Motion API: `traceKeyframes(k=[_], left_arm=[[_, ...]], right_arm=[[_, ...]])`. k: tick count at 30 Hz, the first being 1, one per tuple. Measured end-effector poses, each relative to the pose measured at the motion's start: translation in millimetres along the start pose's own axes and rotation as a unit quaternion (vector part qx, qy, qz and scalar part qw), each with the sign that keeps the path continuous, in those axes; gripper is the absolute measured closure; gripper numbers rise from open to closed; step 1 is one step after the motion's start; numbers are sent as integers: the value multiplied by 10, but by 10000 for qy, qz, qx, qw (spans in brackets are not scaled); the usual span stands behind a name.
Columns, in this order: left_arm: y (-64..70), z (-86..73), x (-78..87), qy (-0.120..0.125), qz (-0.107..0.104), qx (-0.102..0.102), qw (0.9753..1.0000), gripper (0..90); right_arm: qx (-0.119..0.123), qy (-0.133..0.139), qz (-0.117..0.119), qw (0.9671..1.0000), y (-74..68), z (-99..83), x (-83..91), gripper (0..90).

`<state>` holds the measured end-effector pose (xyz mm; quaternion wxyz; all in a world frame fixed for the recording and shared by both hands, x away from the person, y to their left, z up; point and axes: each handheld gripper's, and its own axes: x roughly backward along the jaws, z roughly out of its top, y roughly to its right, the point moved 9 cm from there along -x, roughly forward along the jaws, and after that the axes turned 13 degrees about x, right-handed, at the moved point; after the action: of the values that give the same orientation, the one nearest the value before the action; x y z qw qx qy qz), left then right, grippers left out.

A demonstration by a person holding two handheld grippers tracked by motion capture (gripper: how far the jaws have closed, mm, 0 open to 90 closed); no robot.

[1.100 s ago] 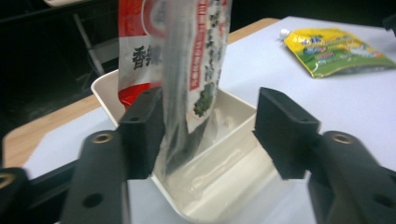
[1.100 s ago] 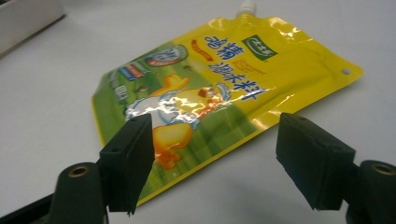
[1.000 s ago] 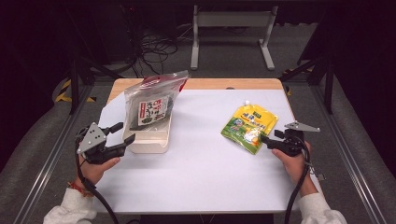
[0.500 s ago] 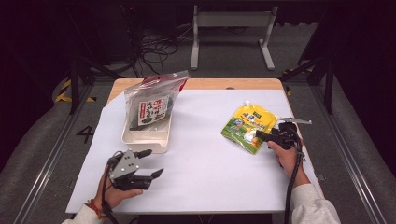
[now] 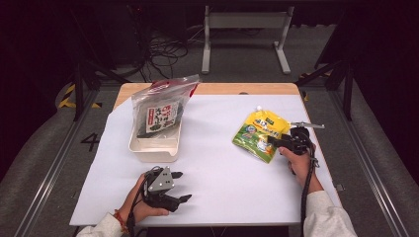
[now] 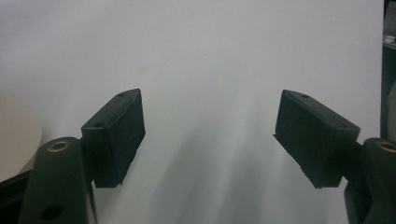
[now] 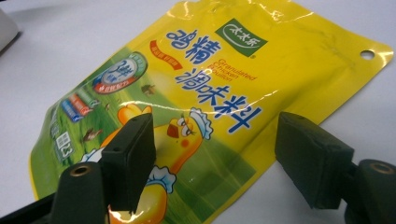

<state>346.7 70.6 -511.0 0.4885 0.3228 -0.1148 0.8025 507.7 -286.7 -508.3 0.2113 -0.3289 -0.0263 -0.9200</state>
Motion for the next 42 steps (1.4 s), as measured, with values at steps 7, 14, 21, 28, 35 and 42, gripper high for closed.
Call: traceKeyframes(k=[7, 14, 21, 28, 35, 42], left_arm=[[9, -8, -4, -5, -110, 50, 9999, 216], [10, -15, 36, 58, -175, 199, 9996, 210], [37, -72, 77, 27, -152, 233, 9996, 207], [36, -93, 93, -1, -115, 220, 9997, 206], [40, -65, 59, 26, -198, 289, 9994, 206], [91, 157, -237, 21, -490, 318, 9983, 202]], right_arm=[[-257, 67, -222, 9994, 130, 56, -54, 241], [-767, 319, -136, 9965, 201, 86, -54, 221], [-1588, 614, 44, 9854, 224, 86, -12, 226], [-1513, 527, 414, 9862, 132, 96, -40, 226], [97, -151, -157, 9997, -94, 116, -218, 118], [722, -188, 680, 9949, -321, 148, -283, 311]])
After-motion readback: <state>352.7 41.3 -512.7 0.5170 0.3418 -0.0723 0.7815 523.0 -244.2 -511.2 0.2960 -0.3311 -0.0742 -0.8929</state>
